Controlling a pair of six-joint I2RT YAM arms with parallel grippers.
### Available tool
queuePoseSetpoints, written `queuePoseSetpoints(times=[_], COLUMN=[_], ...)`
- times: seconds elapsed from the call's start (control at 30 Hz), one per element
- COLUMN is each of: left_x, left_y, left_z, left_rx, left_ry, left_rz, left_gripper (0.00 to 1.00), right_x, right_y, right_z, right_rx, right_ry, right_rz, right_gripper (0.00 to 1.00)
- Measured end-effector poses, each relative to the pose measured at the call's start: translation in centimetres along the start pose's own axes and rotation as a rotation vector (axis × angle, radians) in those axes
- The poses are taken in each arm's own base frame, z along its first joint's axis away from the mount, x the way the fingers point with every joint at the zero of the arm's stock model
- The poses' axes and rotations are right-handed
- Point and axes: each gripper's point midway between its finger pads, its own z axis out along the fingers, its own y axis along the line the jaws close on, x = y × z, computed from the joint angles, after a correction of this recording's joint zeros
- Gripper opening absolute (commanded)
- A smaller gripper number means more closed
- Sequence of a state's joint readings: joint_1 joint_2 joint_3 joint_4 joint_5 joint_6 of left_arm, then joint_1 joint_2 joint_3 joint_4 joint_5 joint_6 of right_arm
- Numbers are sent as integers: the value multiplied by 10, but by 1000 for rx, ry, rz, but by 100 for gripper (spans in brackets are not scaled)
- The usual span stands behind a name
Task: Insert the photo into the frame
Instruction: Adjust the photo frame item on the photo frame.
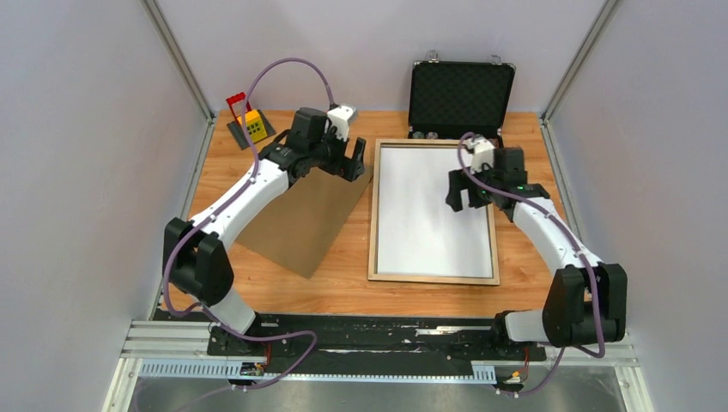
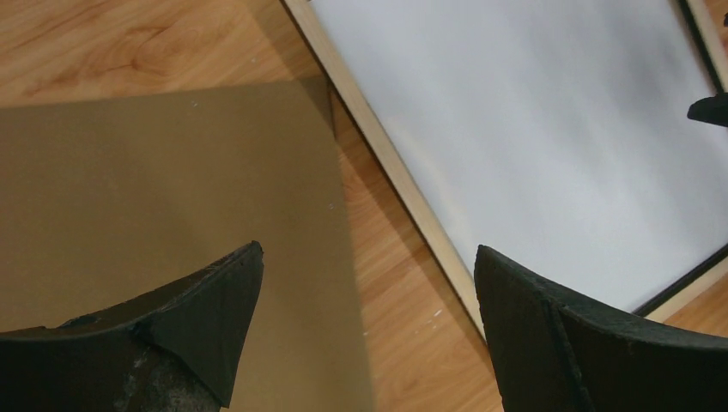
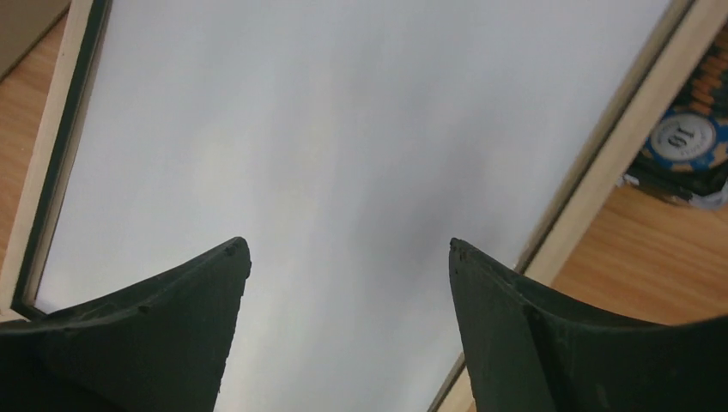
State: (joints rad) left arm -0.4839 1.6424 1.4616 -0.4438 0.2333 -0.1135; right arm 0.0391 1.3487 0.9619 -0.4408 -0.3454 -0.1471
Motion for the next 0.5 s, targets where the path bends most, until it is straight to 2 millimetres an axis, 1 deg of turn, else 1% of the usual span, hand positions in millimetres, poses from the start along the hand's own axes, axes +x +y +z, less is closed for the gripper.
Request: queuePoseSetpoints(times=[0.1, 0.17, 0.23, 0.37, 0.5], left_x=[10, 15, 23, 36, 45], left_y=[11, 18, 28, 45, 63], left_z=[-13, -21, -30, -45, -58], left_rx=[-54, -86, -117, -167, -212], left_ry=[3, 5, 11, 25, 34], left_rz=[66, 95, 114, 123, 106], left_gripper=[100, 100, 100, 100, 100], right_x=[-2, -2, -3, -10, -25], right_y=[27, 40, 45, 42, 45], right_z=[16, 27, 41, 67, 93], right_rx=[-7, -21, -17, 17, 35], right_ry=[16, 36, 58, 86, 80], right_rz=[-166, -238, -282, -316, -336], right_gripper=[85, 84, 83, 83, 82])
